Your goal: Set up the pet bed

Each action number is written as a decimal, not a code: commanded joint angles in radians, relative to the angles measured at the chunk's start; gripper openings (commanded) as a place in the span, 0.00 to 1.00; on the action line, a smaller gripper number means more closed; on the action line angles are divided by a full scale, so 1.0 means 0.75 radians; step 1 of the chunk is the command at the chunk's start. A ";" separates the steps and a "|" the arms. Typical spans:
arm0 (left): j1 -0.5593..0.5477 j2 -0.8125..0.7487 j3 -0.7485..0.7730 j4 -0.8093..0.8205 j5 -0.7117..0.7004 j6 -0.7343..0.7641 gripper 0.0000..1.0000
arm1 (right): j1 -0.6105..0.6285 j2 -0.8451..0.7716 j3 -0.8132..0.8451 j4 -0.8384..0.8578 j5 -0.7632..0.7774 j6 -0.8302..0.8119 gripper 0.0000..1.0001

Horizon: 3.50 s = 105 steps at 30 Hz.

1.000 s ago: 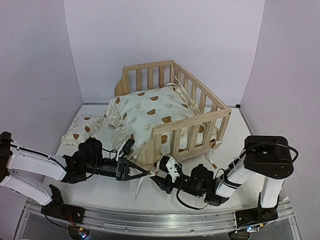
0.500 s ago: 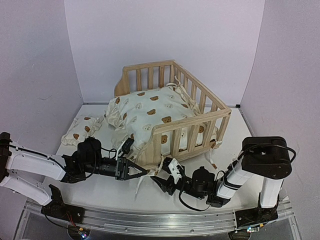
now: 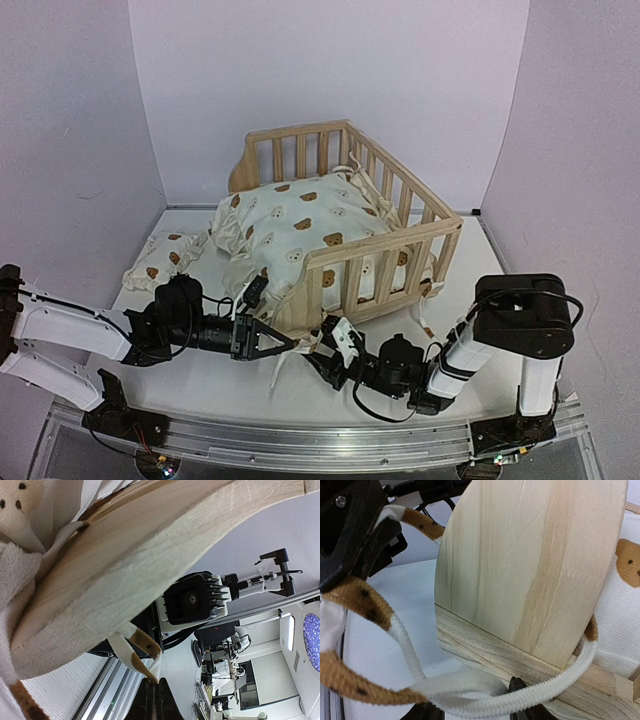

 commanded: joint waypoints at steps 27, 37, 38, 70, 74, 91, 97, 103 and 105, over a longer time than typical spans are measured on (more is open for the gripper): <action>-0.049 0.022 -0.132 0.029 -0.226 0.247 0.60 | 0.008 -0.327 0.096 -0.852 -0.233 0.530 0.00; -0.166 0.144 -0.125 0.095 -0.227 0.314 0.55 | 0.008 -0.347 0.133 -0.930 -0.233 0.532 0.00; -0.167 0.130 -0.136 0.094 -0.238 0.309 0.47 | 0.008 -0.352 0.136 -0.947 -0.236 0.532 0.00; -0.050 -0.248 -0.097 -0.673 -0.934 0.152 0.00 | -0.102 -0.546 0.120 -1.818 0.003 0.306 0.00; -0.048 -0.268 -0.113 -0.709 -0.910 0.126 0.00 | -0.137 -0.515 0.091 -1.818 0.013 0.282 0.00; -0.045 -0.175 -0.011 -0.897 -1.049 0.029 0.00 | -0.161 -0.739 -0.094 -1.624 0.324 0.601 0.00; -0.044 -0.484 -0.096 -1.020 -1.145 -0.091 0.00 | -0.273 -1.023 -0.255 -1.544 0.499 0.722 0.00; -0.043 -0.678 -0.063 -1.180 -1.126 -0.135 0.00 | -0.412 -1.225 -0.271 -1.638 0.528 0.720 0.00; -0.042 -0.668 -0.045 -1.225 -1.131 -0.156 0.00 | -0.441 -1.246 -0.277 -1.651 0.553 0.736 0.00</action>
